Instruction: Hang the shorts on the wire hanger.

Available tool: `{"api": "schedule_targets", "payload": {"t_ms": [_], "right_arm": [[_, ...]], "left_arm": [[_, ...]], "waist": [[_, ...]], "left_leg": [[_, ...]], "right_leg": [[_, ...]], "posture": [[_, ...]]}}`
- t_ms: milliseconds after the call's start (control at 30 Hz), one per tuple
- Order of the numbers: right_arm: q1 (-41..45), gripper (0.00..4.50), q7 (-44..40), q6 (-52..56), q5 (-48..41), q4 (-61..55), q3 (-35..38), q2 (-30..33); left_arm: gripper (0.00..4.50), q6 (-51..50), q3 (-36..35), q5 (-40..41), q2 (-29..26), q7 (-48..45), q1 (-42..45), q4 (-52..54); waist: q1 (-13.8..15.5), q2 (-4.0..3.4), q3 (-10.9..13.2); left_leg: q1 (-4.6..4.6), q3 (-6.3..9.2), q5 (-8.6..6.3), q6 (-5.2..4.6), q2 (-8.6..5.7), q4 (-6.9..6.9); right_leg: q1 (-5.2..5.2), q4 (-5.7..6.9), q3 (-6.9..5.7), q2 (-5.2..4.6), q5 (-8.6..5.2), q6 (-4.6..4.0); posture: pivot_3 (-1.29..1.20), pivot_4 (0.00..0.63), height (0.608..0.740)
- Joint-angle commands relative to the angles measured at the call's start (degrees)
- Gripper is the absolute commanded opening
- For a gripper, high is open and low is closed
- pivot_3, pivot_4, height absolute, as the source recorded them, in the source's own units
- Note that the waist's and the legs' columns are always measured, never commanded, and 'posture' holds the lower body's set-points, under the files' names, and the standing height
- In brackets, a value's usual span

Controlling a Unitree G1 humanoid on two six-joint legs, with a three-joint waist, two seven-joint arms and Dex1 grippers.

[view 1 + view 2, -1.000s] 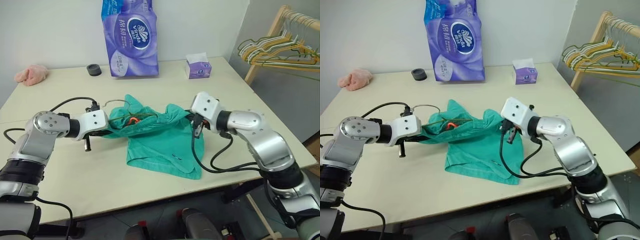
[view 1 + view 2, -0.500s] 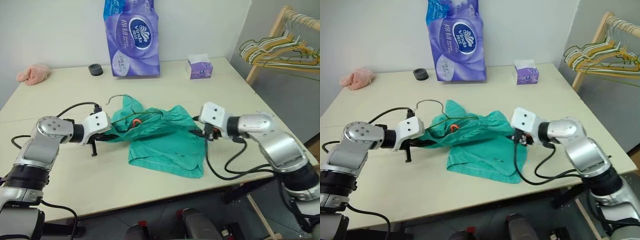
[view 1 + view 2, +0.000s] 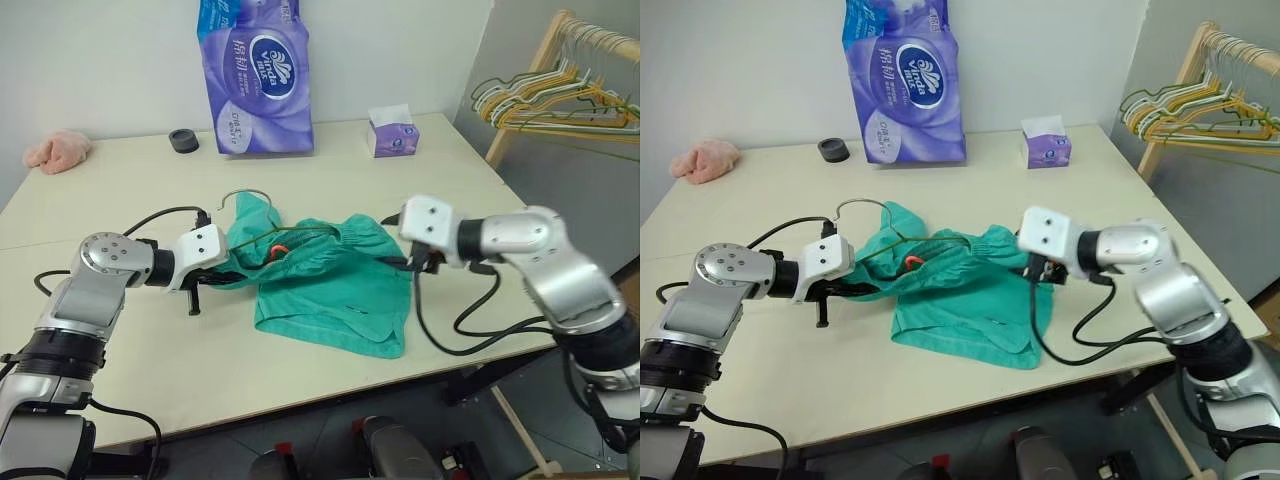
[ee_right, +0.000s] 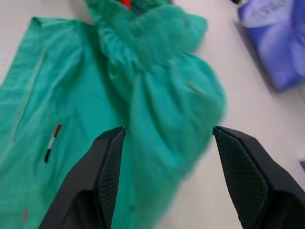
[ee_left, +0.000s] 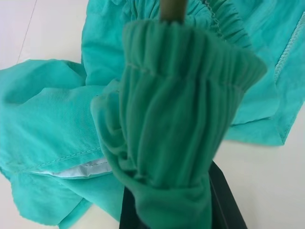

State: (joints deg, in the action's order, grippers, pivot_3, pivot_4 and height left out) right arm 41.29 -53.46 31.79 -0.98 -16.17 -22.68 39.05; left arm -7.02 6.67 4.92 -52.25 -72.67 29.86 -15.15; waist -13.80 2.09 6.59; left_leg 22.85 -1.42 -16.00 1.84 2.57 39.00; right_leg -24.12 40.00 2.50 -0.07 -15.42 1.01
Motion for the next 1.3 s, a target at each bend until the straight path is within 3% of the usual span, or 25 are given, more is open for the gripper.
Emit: {"api": "schedule_targets", "payload": {"t_ms": [33, 400, 633, 733, 800, 833, 1033, 1300], "right_arm": [[3.0, 3.14, 1.1, -4.3, 4.0, 2.9, -0.9, -0.8], [10.7, 3.14, -0.2, -14.4, 10.6, 15.8, -1.6, -2.5], [4.9, 3.14, -6.1, -10.3, 4.7, 4.2, 4.3, 3.6], [4.0, 3.75, -6.9, -7.1, 3.0, 1.8, 6.1, 4.2], [3.4, 4.39, -7.0, -5.2, 2.7, 0.5, 6.0, 4.0], [3.2, 4.46, -6.9, -4.6, 2.8, 0.0, 5.8, 3.9], [2.4, 4.46, -6.8, -3.8, 5.5, -0.2, 1.5, 2.7], [7.3, 4.46, -6.3, -11.6, 11.1, 11.6, -4.4, -2.3]], "left_arm": [[0.0, 1.0, -0.8, 0.6, 0.0, -0.5, 1.6, 1.6], [0.0, 1.7, -0.6, 0.2, -0.7, -1.2, 0.2, 3.1], [0.0, 1.3, -1.8, 0.6, -1.9, -0.6, -1.7, 4.1], [0.0, 1.3, -2.0, 0.6, -2.1, -0.6, -2.0, 4.2], [0.0, 1.3, -1.7, 0.5, -1.8, -0.6, -1.6, 4.0], [0.0, 1.3, -1.6, 0.4, -1.7, -0.6, -1.4, 3.8], [0.0, 1.9, -0.8, 0.2, -1.1, -1.0, 0.2, 3.3], [0.0, 2.3, -0.3, 0.0, -0.9, -1.6, 0.8, 2.9]], "waist": [[0.0, 0.0, 0.0], [-0.6, 0.0, 0.0], [-0.4, 0.0, 0.0], [-0.4, -0.01, 0.0], [-0.5, -0.05, -0.1], [-0.5, -0.05, -0.1], [-0.5, -0.04, -0.1], [-0.8, -0.04, -0.1]], "left_leg": [[0.0, 0.01, 0.0, 0.0, 0.0, 0.0], [-0.01, 0.05, 0.0, 0.01, 0.03, -0.01], [0.01, 0.04, 0.0, 0.01, 0.0, -0.01], [-0.02, 0.05, 0.0, 0.01, 0.03, 0.0], [-0.04, 0.05, 0.0, 0.01, 0.04, -0.01], [-0.03, 0.05, 0.0, 0.01, 0.04, -0.01], [-0.02, 0.04, 0.0, 0.01, 0.01, 0.0], [-0.02, 0.03, 0.0, 0.01, 0.01, 0.0]], "right_leg": [[0.0, -0.01, -0.01, -0.01, 0.0, 0.0], [0.0, -0.01, -0.03, -0.02, 0.0, -0.01], [0.0, -0.01, -0.03, -0.09, 0.0, -0.01], [0.01, 0.03, -0.04, -0.07, 0.0, -0.01], [0.01, 0.03, -0.04, -0.03, 0.0, -0.01], [0.01, 0.03, -0.04, -0.02, 0.0, -0.01], [0.01, 0.02, -0.03, -0.04, 0.0, -0.01], [0.0, 0.02, -0.03, -0.03, 0.0, -0.01]], "posture": [[-0.23, 0.055, 0.74], [-0.22, 0.046, 0.74], [-0.21, 0.045, 0.74], [-0.22, 0.044, 0.74], [-0.23, 0.044, 0.74], [-0.23, 0.044, 0.74], [-0.23, 0.044, 0.74], [-0.23, 0.041, 0.74]]}}
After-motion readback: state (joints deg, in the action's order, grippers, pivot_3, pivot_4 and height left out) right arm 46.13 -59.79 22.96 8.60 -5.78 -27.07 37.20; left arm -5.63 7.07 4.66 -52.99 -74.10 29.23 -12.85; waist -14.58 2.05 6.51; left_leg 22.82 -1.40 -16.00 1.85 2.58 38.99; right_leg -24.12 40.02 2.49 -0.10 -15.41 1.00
